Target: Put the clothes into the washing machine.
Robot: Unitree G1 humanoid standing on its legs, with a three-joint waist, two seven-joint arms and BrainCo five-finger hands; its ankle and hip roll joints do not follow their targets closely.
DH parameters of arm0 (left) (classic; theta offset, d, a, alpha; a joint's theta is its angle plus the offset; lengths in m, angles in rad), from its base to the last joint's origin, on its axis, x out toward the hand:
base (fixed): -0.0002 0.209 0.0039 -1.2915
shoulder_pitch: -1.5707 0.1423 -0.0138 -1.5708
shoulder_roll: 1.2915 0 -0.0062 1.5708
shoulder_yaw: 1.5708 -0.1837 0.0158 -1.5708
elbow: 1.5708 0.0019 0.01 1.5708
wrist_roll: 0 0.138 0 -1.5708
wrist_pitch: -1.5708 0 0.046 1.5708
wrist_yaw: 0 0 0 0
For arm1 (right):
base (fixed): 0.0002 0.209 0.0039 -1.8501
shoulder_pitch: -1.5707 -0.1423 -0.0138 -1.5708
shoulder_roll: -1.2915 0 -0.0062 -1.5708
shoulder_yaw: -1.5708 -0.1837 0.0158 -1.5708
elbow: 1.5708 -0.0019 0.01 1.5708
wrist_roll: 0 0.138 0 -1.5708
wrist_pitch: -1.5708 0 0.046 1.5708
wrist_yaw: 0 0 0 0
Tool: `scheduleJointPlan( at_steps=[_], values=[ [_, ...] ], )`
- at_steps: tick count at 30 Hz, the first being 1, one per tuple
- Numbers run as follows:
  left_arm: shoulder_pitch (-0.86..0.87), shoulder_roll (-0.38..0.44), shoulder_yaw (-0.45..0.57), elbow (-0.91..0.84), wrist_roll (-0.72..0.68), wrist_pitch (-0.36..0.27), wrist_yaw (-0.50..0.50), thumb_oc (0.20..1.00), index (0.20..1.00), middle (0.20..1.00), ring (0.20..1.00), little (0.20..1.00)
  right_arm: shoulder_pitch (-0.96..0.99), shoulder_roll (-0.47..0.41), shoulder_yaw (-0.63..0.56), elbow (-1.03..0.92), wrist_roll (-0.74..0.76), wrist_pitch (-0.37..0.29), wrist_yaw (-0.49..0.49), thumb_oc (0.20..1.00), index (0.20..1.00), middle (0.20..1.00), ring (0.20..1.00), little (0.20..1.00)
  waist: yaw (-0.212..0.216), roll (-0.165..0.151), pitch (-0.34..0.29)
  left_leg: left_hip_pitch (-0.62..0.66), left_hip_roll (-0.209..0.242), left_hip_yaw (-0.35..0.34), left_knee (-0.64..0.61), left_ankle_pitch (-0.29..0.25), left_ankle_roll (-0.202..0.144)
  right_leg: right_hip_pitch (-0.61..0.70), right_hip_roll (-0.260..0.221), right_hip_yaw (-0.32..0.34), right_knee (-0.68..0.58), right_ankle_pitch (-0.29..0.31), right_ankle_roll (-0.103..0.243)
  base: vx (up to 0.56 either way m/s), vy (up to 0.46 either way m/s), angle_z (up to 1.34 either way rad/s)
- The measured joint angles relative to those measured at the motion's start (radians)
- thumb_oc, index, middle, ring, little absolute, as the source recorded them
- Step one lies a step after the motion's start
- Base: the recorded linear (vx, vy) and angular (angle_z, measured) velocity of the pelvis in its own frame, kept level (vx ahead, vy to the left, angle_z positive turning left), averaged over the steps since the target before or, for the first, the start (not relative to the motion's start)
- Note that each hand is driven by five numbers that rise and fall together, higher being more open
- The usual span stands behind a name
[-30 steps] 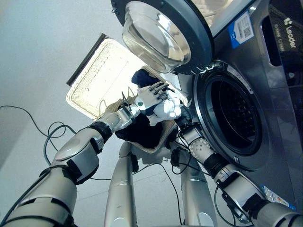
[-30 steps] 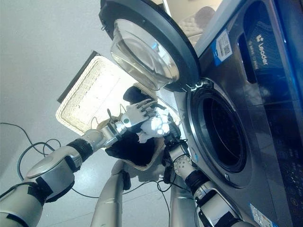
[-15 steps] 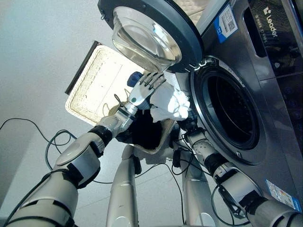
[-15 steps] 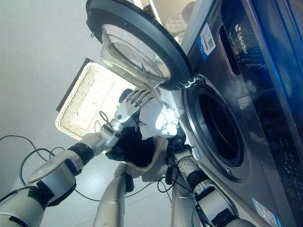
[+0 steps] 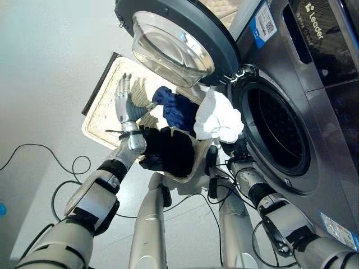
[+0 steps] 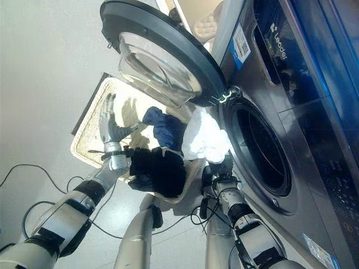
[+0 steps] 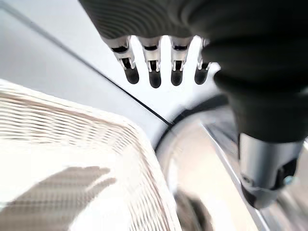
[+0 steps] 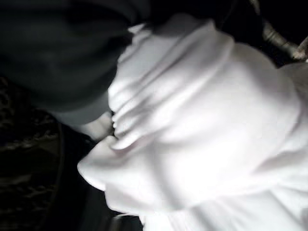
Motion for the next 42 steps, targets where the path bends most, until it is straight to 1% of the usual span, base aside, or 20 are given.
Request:
scheduleJointPlan(
  at_steps=[1, 3, 4, 6, 7, 13, 14, 17, 22, 23, 25, 26, 27, 31, 33, 36, 37, 42],
  values=[
    [0.006, -0.002, 0.007, 0.000, -0.019, -0.002, 0.000, 1.000, 1.000, 1.000, 1.000, 1.000, 0.000, 0.000, -0.003, 0.000, 0.003, 0.000, 0.001, 0.200, 0.200, 0.200, 0.200, 0.200, 0.000, 0.000, 0.000, 0.000, 0.000, 0.000, 0.000, 0.000, 0.000, 0.000, 0.000, 0.000, 0.000, 0.000, 0.000, 0.00, 0.000, 0.00],
    [0.045, -0.024, 0.063, -0.009, -0.090, -0.016, -0.010, 1.000, 1.000, 1.000, 1.000, 1.000, 0.000, 0.008, -0.060, -0.003, 0.009, -0.006, 0.008, 0.200, 0.200, 0.200, 0.200, 0.200, 0.001, 0.002, 0.001, -0.002, 0.000, -0.003, -0.004, -0.002, -0.003, -0.003, -0.001, -0.001, 0.000, -0.005, 0.006, 0.00, 0.000, 0.00],
    [0.054, -0.028, 0.067, -0.010, -0.104, -0.017, -0.010, 1.000, 1.000, 1.000, 1.000, 1.000, 0.000, 0.010, -0.071, -0.005, 0.009, -0.012, 0.012, 0.200, 0.200, 0.200, 0.200, 0.200, 0.002, 0.004, 0.001, -0.003, -0.001, -0.003, -0.007, -0.002, -0.003, -0.005, -0.001, -0.001, 0.000, -0.006, 0.008, 0.00, 0.000, 0.00],
    [0.078, -0.035, 0.068, -0.010, -0.113, -0.017, -0.010, 1.000, 1.000, 1.000, 1.000, 1.000, -0.001, 0.010, -0.096, -0.008, 0.009, -0.019, 0.019, 0.200, 0.200, 0.200, 0.200, 0.200, 0.001, 0.008, 0.001, -0.005, -0.002, -0.005, -0.013, -0.001, -0.002, -0.007, -0.001, -0.003, -0.002, -0.006, 0.008, 0.00, 0.000, 0.00],
    [0.086, -0.038, 0.075, -0.011, -0.114, -0.017, -0.011, 1.000, 1.000, 1.000, 1.000, 1.000, -0.002, 0.013, -0.126, -0.018, 0.009, -0.026, 0.019, 0.200, 0.200, 0.200, 0.200, 0.200, 0.001, 0.011, 0.001, -0.013, -0.002, -0.006, -0.012, -0.001, -0.002, -0.015, -0.001, -0.003, -0.001, -0.007, 0.008, 0.00, 0.000, 0.00],
    [0.086, -0.040, 0.077, -0.010, -0.115, -0.019, -0.028, 1.000, 1.000, 1.000, 1.000, 1.000, -0.032, 0.023, -0.232, -0.024, 0.011, -0.067, 0.009, 0.200, 0.200, 0.200, 0.200, 0.200, 0.001, 0.017, 0.003, -0.033, -0.003, -0.006, -0.014, 0.004, 0.004, -0.035, -0.001, -0.004, -0.005, -0.003, 0.003, 0.01, 0.001, 0.00],
    [0.086, -0.040, 0.076, -0.010, -0.113, -0.024, -0.031, 1.000, 1.000, 1.000, 1.000, 1.000, -0.044, 0.023, -0.263, -0.024, 0.011, -0.075, -0.008, 0.200, 0.200, 0.200, 0.200, 0.200, 0.001, 0.018, 0.003, -0.033, -0.003, -0.006, -0.016, 0.004, 0.004, -0.035, -0.001, -0.004, -0.007, -0.003, 0.003, 0.00, 0.000, 0.00],
    [0.087, -0.041, 0.073, -0.011, -0.112, -0.033, -0.036, 1.000, 1.000, 1.000, 1.000, 1.000, -0.058, 0.024, -0.298, -0.023, 0.011, -0.093, -0.037, 0.200, 0.200, 0.200, 0.200, 0.200, 0.000, 0.018, 0.003, -0.033, -0.003, -0.006, -0.016, 0.004, 0.004, -0.035, -0.001, -0.004, -0.008, -0.003, 0.003, 0.01, 0.005, 0.00],
    [0.094, -0.042, 0.053, -0.021, -0.112, -0.043, -0.041, 1.000, 1.000, 1.000, 1.000, 1.000, -0.073, 0.023, -0.348, -0.026, 0.010, -0.164, -0.110, 0.200, 0.200, 0.200, 0.200, 0.200, -0.001, 0.022, 0.003, -0.033, -0.003, -0.003, -0.015, 0.003, 0.003, -0.035, -0.001, -0.003, -0.007, -0.003, 0.003, 0.02, 0.032, 0.00],
    [0.099, -0.044, 0.037, -0.027, -0.110, -0.059, -0.048, 1.000, 1.000, 1.000, 1.000, 1.000, -0.072, 0.019, -0.381, -0.025, 0.011, -0.208, -0.148, 0.200, 0.200, 0.200, 0.200, 0.200, 0.001, 0.031, 0.004, -0.033, -0.005, -0.003, -0.015, 0.003, 0.003, -0.035, -0.003, -0.003, -0.007, -0.003, 0.003, 0.02, 0.047, 0.01],
    [0.103, -0.049, 0.033, -0.029, -0.109, -0.060, -0.049, 1.000, 1.000, 1.000, 1.000, 1.000, -0.072, 0.010, -0.388, -0.025, 0.011, -0.241, -0.172, 0.200, 0.200, 0.200, 0.200, 0.200, 0.002, 0.041, 0.004, -0.033, -0.007, -0.002, -0.016, 0.003, 0.003, -0.036, -0.005, -0.002, -0.007, -0.003, 0.004, 0.01, 0.018, 0.01],
    [0.103, -0.049, 0.033, -0.029, -0.109, -0.060, -0.049, 1.000, 1.000, 1.000, 1.000, 1.000, -0.072, 0.010, -0.388, -0.025, 0.011, -0.241, -0.172, 0.200, 0.200, 0.200, 0.200, 0.200, 0.002, 0.041, 0.004, -0.033, -0.007, -0.002, -0.016, 0.003, 0.003, -0.036, -0.005, -0.002, -0.007, -0.003, 0.004, 0.00, 0.000, 0.00],
    [0.116, -0.052, 0.031, -0.035, -0.109, -0.065, -0.049, 1.000, 1.000, 1.000, 1.000, 1.000, -0.070, 0.003, -0.413, -0.026, 0.011, -0.274, -0.199, 0.200, 0.200, 0.200, 0.200, 0.200, 0.001, 0.050, 0.004, -0.033, -0.008, 0.001, -0.018, 0.003, 0.003, -0.038, -0.006, 0.000, -0.007, -0.003, 0.005, 0.00, 0.000, 0.00],
    [0.126, -0.053, 0.004, -0.062, -0.102, -0.068, -0.061, 1.000, 1.000, 1.000, 1.000, 1.000, -0.063, -0.027, -0.458, -0.025, 0.011, -0.325, -0.238, 0.200, 0.200, 0.200, 0.200, 0.200, 0.000, 0.059, 0.005, -0.033, -0.009, 0.003, -0.020, 0.003, 0.004, -0.040, -0.006, 0.001, -0.006, -0.003, 0.005, 0.00, 0.006, -0.01],
    [0.128, -0.057, -0.001, -0.078, -0.095, -0.068, -0.063, 1.000, 1.000, 1.000, 1.000, 1.000, -0.063, -0.039, -0.459, -0.025, 0.011, -0.345, -0.261, 0.200, 0.200, 0.200, 0.200, 0.200, 0.000, 0.059, 0.006, -0.033, -0.008, 0.003, -0.019, 0.003, 0.004, -0.041, -0.006, 0.001, -0.004, -0.003, 0.005, 0.00, 0.000, 0.00],
    [0.128, -0.060, -0.009, -0.078, -0.095, -0.068, -0.064, 1.000, 1.000, 1.000, 1.000, 1.000, -0.066, -0.043, -0.459, -0.024, 0.011, -0.353, -0.299, 0.200, 0.200, 0.200, 0.200, 0.200, -0.001, 0.059, 0.005, -0.033, -0.008, 0.004, -0.019, 0.003, 0.004, -0.043, -0.006, 0.002, -0.004, -0.003, 0.005, 0.00, 0.000, 0.00],
    [0.128, -0.062, -0.014, -0.078, -0.094, -0.068, -0.064, 1.000, 1.000, 1.000, 1.000, 1.000, -0.069, -0.043, -0.459, -0.022, 0.011, -0.359, -0.326, 0.200, 0.200, 0.200, 0.200, 0.200, -0.001, 0.059, 0.005, -0.033, -0.008, 0.006, -0.019, 0.003, 0.004, -0.044, -0.006, 0.004, -0.002, -0.003, 0.005, 0.00, 0.000, 0.00],
    [0.126, -0.062, -0.017, -0.081, -0.094, -0.068, -0.071, 1.000, 1.000, 1.000, 1.000, 1.000, -0.069, -0.042, -0.459, -0.015, 0.011, -0.365, -0.373, 0.200, 0.200, 0.200, 0.200, 0.200, -0.001, 0.060, 0.005, -0.033, -0.008, 0.012, -0.019, 0.003, 0.004, -0.049, -0.006, 0.009, 0.001, -0.003, 0.005, 0.00, 0.000, -0.01]
  ],
)
